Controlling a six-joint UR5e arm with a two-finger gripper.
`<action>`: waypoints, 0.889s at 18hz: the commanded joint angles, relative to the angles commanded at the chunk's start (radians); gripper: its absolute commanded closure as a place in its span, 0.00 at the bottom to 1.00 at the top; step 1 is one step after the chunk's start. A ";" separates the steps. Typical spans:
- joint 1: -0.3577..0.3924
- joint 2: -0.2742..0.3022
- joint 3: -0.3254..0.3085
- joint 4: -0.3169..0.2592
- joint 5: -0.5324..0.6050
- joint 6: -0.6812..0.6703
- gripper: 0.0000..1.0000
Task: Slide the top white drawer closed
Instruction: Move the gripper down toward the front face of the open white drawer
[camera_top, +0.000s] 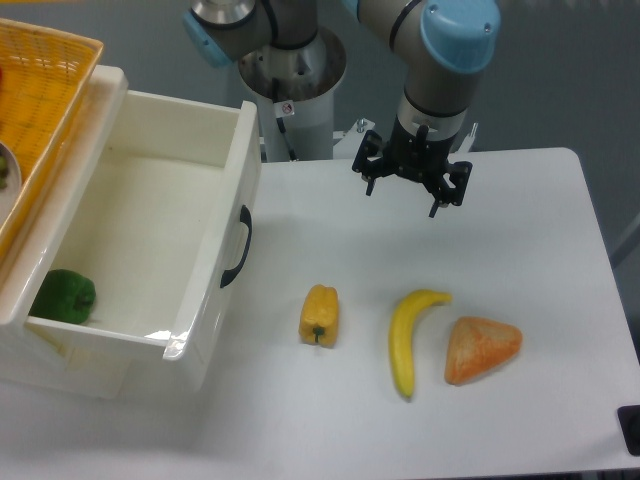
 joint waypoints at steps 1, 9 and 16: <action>0.000 -0.002 -0.002 0.002 0.002 0.000 0.00; -0.006 -0.037 0.002 0.000 -0.009 -0.006 0.00; -0.051 -0.060 -0.009 0.005 -0.009 -0.009 0.00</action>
